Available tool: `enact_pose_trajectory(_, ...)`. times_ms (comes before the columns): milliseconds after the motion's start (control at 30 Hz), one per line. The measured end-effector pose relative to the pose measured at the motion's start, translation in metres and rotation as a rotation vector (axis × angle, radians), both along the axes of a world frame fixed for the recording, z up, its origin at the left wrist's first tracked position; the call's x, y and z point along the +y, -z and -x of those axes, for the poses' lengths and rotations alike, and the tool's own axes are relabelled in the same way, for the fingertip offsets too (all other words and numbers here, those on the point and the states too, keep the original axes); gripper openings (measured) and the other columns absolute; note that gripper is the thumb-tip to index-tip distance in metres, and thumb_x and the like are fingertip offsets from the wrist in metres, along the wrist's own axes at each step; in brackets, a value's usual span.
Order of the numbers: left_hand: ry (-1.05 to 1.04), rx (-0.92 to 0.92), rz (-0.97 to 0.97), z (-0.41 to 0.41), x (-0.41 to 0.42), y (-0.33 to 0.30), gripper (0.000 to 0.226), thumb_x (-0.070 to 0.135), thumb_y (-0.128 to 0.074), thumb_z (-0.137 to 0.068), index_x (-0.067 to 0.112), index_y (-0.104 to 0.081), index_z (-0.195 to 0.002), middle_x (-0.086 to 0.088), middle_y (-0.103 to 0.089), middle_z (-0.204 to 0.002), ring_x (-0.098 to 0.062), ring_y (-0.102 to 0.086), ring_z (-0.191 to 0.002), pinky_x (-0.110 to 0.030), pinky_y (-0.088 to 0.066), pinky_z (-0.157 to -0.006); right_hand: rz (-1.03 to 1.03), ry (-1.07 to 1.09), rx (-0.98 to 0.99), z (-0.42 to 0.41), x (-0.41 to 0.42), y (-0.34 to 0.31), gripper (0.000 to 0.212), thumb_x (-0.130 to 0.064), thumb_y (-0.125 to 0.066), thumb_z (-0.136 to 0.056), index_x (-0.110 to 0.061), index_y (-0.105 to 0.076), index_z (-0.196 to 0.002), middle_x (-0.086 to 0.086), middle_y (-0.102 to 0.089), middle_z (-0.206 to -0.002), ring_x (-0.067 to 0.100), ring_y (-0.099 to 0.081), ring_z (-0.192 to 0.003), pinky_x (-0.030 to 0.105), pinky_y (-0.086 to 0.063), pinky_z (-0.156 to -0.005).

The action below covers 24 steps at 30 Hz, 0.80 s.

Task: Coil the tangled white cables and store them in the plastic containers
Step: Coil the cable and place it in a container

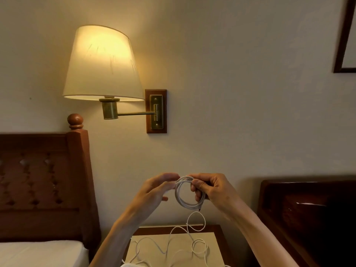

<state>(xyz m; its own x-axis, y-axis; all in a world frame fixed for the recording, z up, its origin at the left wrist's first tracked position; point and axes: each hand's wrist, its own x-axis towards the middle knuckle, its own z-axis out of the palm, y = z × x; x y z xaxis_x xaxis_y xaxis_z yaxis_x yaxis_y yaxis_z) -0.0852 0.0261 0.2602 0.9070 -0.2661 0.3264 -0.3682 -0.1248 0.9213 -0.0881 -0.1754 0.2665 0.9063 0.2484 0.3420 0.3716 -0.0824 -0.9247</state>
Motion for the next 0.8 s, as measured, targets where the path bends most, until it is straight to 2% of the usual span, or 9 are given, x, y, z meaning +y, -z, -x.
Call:
enact_pose_trajectory(67,0.045,-0.099,-0.163,0.002,-0.002,0.007,0.035,0.052,-0.062,-0.088,0.022,-0.068,-0.104,0.005,-0.067,-0.088,-0.006,-0.059,-0.076,-0.023,-0.046,-0.067,0.01,-0.022,0.017,0.0,0.0,0.001,0.023,-0.006,-0.052,-0.097,-0.012,-0.071,-0.109,0.002,-0.066,-0.073,0.017,-0.056,-0.063,0.028,-0.052,-0.065)
enact_pose_trajectory(133,0.001,-0.198,-0.212,0.002,-0.006,0.019,0.031,0.04,-0.052,-0.095,0.015,-0.07,-0.092,0.003,-0.062,-0.076,-0.009,-0.051,-0.067,-0.022,-0.039,-0.061,0.009,-0.043,0.031,0.0,0.001,0.003,0.024,-0.006,-0.051,-0.097,-0.013,-0.07,-0.11,0.002,-0.066,-0.074,0.016,-0.057,-0.064,0.027,-0.053,-0.066)
enact_pose_trajectory(267,0.116,0.188,0.345,0.016,-0.017,0.041,0.031,0.036,-0.042,-0.097,0.012,-0.052,-0.079,-0.003,-0.05,-0.067,-0.015,-0.044,-0.062,-0.025,-0.039,-0.058,0.005,-0.049,0.041,0.003,0.012,0.02,0.026,-0.003,-0.05,-0.097,-0.018,-0.07,-0.107,0.003,-0.067,-0.076,0.015,-0.062,-0.065,0.027,-0.057,-0.07)
enact_pose_trajectory(367,0.062,0.337,0.509,0.013,-0.018,0.071,0.046,0.05,-0.035,-0.098,0.015,-0.048,-0.07,-0.001,-0.039,-0.061,-0.019,-0.046,-0.06,-0.033,-0.044,-0.064,0.036,0.003,0.032,0.005,0.022,0.051,0.027,-0.003,-0.052,-0.096,-0.022,-0.069,-0.106,0.002,-0.068,-0.077,0.012,-0.063,-0.069,0.024,-0.056,-0.07)
enact_pose_trajectory(500,-0.252,0.398,0.446,0.016,-0.018,0.119,0.05,0.053,-0.04,-0.097,0.013,-0.058,-0.072,-0.01,-0.047,-0.067,-0.029,-0.047,-0.076,-0.046,-0.041,-0.079,0.035,0.034,0.073,0.016,0.033,0.102,0.03,-0.001,-0.061,-0.092,-0.012,-0.067,-0.119,-0.001,-0.074,-0.095,0.014,-0.071,-0.085,0.027,-0.058,-0.079)
enact_pose_trajectory(567,-0.365,0.433,0.425,0.027,-0.018,0.139,0.049,0.048,-0.04,-0.1,0.011,-0.059,-0.074,-0.008,-0.055,-0.066,-0.024,-0.054,-0.068,-0.043,-0.048,-0.077,0.072,0.077,0.054,0.024,0.04,0.128,0.034,0.001,-0.062,-0.09,-0.012,-0.066,-0.121,-0.003,-0.075,-0.095,0.016,-0.072,-0.086,0.027,-0.058,-0.081)
enact_pose_trajectory(633,-0.43,0.433,0.299,0.046,-0.013,0.158,0.047,0.045,-0.039,-0.101,0.012,-0.059,-0.073,-0.002,-0.059,-0.062,-0.01,-0.055,-0.058,-0.03,-0.047,-0.066,0.115,0.137,0.069,0.034,0.047,0.158,0.034,0.001,-0.061,-0.091,-0.016,-0.067,-0.119,0.0,-0.075,-0.091,0.017,-0.072,-0.082,0.028,-0.059,-0.08)
enact_pose_trajectory(700,-0.451,0.423,0.116,0.062,-0.002,0.185,0.047,0.045,-0.043,-0.099,0.01,-0.066,-0.076,-0.005,-0.067,-0.069,-0.01,-0.061,-0.063,-0.022,-0.046,-0.065,0.152,0.159,0.125,0.04,0.051,0.189,0.032,0.002,-0.06,-0.091,-0.015,-0.07,-0.116,0.004,-0.075,-0.087,0.015,-0.071,-0.074,0.03,-0.06,-0.078)
enact_pose_trajectory(800,-0.505,0.42,-0.21,0.084,0.023,0.235,0.042,0.046,-0.05,-0.095,0.019,-0.073,-0.071,0.006,-0.071,-0.069,-0.007,-0.065,-0.07,-0.024,-0.047,-0.065,0.325,0.063,0.24,0.047,0.058,0.228,0.031,0.007,-0.058,-0.089,-0.008,-0.072,-0.112,0.011,-0.074,-0.083,0.012,-0.067,-0.063,0.024,-0.059,-0.073)
